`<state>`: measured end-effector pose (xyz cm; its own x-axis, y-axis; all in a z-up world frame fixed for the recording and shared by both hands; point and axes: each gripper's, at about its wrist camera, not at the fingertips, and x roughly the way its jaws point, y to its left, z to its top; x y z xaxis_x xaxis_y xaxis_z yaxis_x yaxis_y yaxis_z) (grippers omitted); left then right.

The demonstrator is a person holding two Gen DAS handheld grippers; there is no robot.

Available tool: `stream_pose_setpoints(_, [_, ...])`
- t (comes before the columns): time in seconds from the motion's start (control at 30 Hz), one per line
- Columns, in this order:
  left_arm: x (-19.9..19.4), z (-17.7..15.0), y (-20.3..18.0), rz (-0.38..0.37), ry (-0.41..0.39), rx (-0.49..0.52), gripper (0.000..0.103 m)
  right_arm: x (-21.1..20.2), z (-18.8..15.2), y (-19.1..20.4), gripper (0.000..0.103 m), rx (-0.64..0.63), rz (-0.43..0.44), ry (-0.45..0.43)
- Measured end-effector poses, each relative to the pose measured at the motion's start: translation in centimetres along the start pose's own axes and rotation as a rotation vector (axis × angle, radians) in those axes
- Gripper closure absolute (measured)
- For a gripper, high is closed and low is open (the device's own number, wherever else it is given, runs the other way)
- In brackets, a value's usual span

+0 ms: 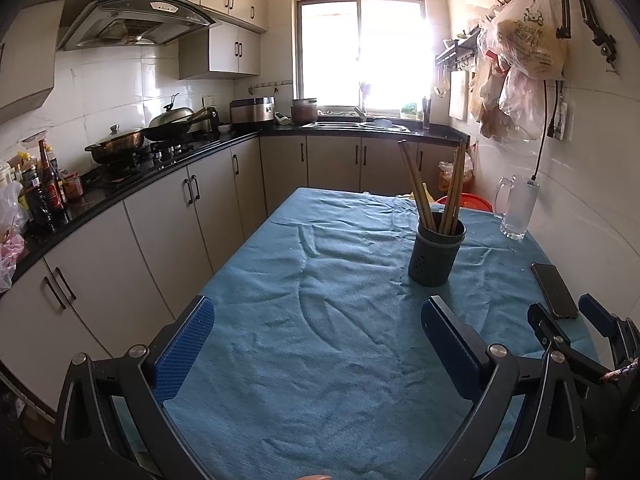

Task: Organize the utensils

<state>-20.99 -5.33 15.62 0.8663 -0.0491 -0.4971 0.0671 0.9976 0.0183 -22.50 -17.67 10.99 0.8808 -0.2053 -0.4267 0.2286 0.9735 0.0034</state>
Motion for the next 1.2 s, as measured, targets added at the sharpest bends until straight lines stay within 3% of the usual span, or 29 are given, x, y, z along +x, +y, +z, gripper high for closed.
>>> stream_pose_setpoints(1.2, [0.42,-0.10,0.19,-0.033,0.025,-0.021,0.000,-0.38,0.29,-0.12,0.020,0.000,-0.009,-0.008])
